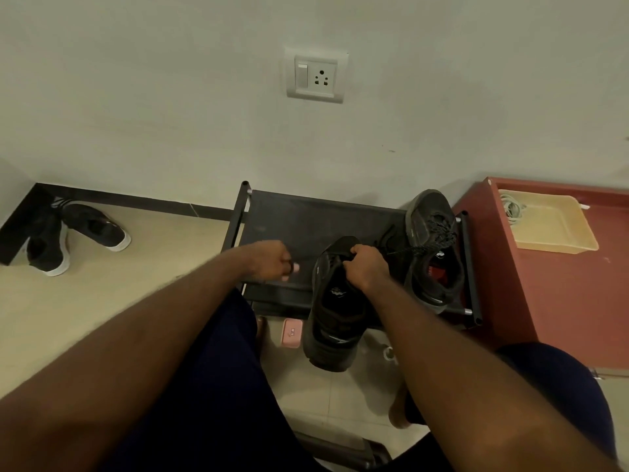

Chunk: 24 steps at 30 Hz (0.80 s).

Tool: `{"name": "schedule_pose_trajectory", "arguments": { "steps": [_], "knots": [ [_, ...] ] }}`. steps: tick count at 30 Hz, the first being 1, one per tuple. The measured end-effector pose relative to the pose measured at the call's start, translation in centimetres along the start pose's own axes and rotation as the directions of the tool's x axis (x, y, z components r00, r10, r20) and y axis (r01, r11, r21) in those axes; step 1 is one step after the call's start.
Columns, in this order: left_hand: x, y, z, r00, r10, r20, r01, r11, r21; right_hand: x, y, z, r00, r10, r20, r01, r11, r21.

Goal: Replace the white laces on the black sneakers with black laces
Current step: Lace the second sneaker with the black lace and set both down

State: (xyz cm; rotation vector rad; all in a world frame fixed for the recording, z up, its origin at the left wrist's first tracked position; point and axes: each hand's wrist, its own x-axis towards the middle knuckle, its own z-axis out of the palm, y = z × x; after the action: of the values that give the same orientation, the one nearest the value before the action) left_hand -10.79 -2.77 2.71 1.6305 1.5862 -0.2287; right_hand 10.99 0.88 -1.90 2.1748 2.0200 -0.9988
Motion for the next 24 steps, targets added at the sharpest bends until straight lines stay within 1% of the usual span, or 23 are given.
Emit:
{"name": "schedule_pose_trajectory", "arguments": {
  "steps": [1, 2, 3, 4, 5, 6, 7, 8, 9, 10, 11, 14, 15, 16, 17, 18, 19, 20, 21, 22, 23, 24],
  "knots": [
    [0.1, -0.1, -0.4, 0.983, -0.021, -0.182, -0.011, 0.985, -0.171, 0.0, 0.1, 0.0, 1.0, 0.0, 0.002, 0.0, 1.0, 0.011],
    [0.2, -0.2, -1.1, 0.925, -0.11, -0.363, -0.047, 0.917, -0.395, 0.1, 0.1, 0.1, 1.0, 0.001, 0.003, -0.001, 1.0, 0.023],
    [0.3, -0.4, -1.9, 0.837, -0.253, -0.485, -0.117, 0.784, -0.61, 0.1, 0.2, 0.2, 1.0, 0.003, 0.003, -0.003, 1.0, 0.031],
    [0.5, -0.7, -2.9, 0.751, -0.4, -0.526, -0.207, 0.613, -0.762, 0.2, 0.1, 0.2, 1.0, 0.004, -0.001, -0.004, 0.999, 0.038],
    [0.5, -1.0, -3.9, 0.686, -0.522, -0.507, -0.297, 0.435, -0.85, 0.2, 0.1, 0.4, 1.0, 0.005, -0.004, -0.005, 0.999, 0.047],
    [0.6, -1.5, -4.8, 0.638, -0.618, -0.46, -0.397, 0.247, -0.884, 0.3, 0.1, 0.4, 1.0, 0.006, -0.003, -0.006, 0.998, 0.057],
    [0.5, -2.0, -5.6, 0.61, -0.689, -0.391, -0.503, 0.044, -0.863, 0.4, 0.1, 0.5, 1.0, 0.006, 0.001, -0.006, 0.998, 0.067],
    [0.4, -2.6, -6.4, 0.604, -0.732, -0.314, -0.594, -0.152, -0.79, 0.4, 0.0, 0.5, 1.0, 0.006, 0.003, -0.006, 0.997, 0.074],
    [0.3, -3.2, -6.9, 0.603, -0.756, -0.254, -0.65, -0.281, -0.705, 0.4, 0.0, 0.4, 1.0, 0.006, 0.003, -0.006, 0.997, 0.082],
    [0.3, -3.7, -7.3, 0.595, -0.776, -0.21, -0.683, -0.35, -0.642, 0.4, 0.0, 0.4, 1.0, 0.006, -0.001, -0.006, 0.996, 0.093],
    [0.3, -4.1, -7.5, 0.585, -0.791, -0.177, -0.7, -0.384, -0.602, 0.5, 0.0, 0.5, 1.0, 0.007, -0.004, -0.006, 0.994, 0.106],
    [-0.1, -4.0, -7.3, 0.584, -0.796, -0.157, -0.729, -0.431, -0.531, 0.6, 0.0, 0.6, 1.0, 0.027, -0.013, -0.025, 0.99, 0.137],
    [-0.3, -3.5, -7.0, 0.581, -0.791, -0.192, -0.732, -0.405, -0.548, 0.6, 0.0, 0.5, 0.999, 0.038, -0.018, -0.035, 0.989, 0.143],
    [-0.4, -2.9, -6.6, 0.558, -0.789, -0.257, -0.73, -0.319, -0.605, 0.7, -0.1, 0.4, 0.999, 0.045, -0.023, -0.042, 0.988, 0.146],
    [-0.5, -1.8, -6.0, 0.535, -0.77, -0.347, -0.699, -0.174, -0.693, 0.8, -0.2, 0.3, 0.998, 0.05, -0.03, -0.045, 0.988, 0.15],
    [-0.4, -0.6, -5.1, 0.535, -0.72, -0.442, -0.627, 0.013, -0.779, 0.9, -0.3, 0.2, 0.998, 0.054, -0.037, -0.048, 0.986, 0.161],
    [-0.3, 0.8, -3.9, 0.57, -0.636, -0.521, -0.515, 0.218, -0.829, 0.9, -0.4, 0.2, 0.997, 0.055, -0.047, -0.046, 0.983, 0.179],
    [-0.1, 2.1, -2.4, 0.638, -0.526, -0.561, -0.38, 0.418, -0.825, 1.1, -0.6, 0.2, 0.997, 0.056, -0.06, -0.042, 0.978, 0.206],
    [0.1, 3.4, -0.7, 0.726, -0.406, -0.554, -0.249, 0.596, -0.763, 1.2, -0.8, 0.3, 0.995, 0.06, -0.074, -0.04, 0.97, 0.241],
    [0.6, 4.6, 1.0, 0.805, -0.293, -0.515, -0.145, 0.745, -0.651, 1.2, -1.0, 0.2, 0.994, 0.059, -0.094, -0.032, 0.962, 0.273],
    [1.2, 5.4, 2.7, 0.868, -0.198, -0.455, -0.081, 0.848, -0.524, 1.3, -1.2, 0.2, 0.992, 0.055, -0.11, -0.02, 0.954, 0.298],
    [1.7, 6.2, 4.0, 0.912, -0.138, -0.387, -0.05, 0.897, -0.439, 1.4, -1.2, 0.0, 0.992, 0.053, -0.115, -0.013, 0.946, 0.324]
  ]
}}
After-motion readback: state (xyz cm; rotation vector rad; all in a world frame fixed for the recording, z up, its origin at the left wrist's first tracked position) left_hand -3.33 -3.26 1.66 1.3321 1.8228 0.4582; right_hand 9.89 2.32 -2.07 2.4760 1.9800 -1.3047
